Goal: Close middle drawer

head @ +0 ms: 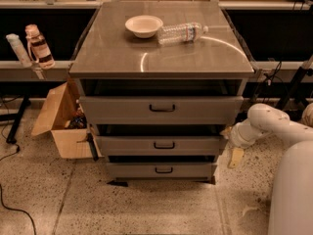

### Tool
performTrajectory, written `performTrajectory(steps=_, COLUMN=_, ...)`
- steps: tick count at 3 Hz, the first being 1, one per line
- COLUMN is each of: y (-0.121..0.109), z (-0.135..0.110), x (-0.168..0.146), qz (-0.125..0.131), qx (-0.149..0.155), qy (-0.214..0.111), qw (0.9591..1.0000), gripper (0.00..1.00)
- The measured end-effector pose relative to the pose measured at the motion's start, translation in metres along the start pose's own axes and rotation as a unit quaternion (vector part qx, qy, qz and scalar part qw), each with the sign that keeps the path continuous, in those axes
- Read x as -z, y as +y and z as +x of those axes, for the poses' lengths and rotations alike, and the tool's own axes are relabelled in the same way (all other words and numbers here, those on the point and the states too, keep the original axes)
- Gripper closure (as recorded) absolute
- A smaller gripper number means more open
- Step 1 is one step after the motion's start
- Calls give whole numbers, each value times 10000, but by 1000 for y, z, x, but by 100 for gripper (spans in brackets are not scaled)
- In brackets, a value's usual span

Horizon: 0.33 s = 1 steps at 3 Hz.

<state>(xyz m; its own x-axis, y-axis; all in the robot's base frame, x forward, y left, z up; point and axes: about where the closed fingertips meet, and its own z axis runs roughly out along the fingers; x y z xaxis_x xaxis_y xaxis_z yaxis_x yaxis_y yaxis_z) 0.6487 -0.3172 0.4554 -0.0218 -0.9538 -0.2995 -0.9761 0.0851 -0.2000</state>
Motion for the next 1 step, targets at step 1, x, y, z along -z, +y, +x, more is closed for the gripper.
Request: performTrajectory(steps=1, y=0, z=0, x=0, qz=0, qx=0, qy=0, qw=10000, gripper=0)
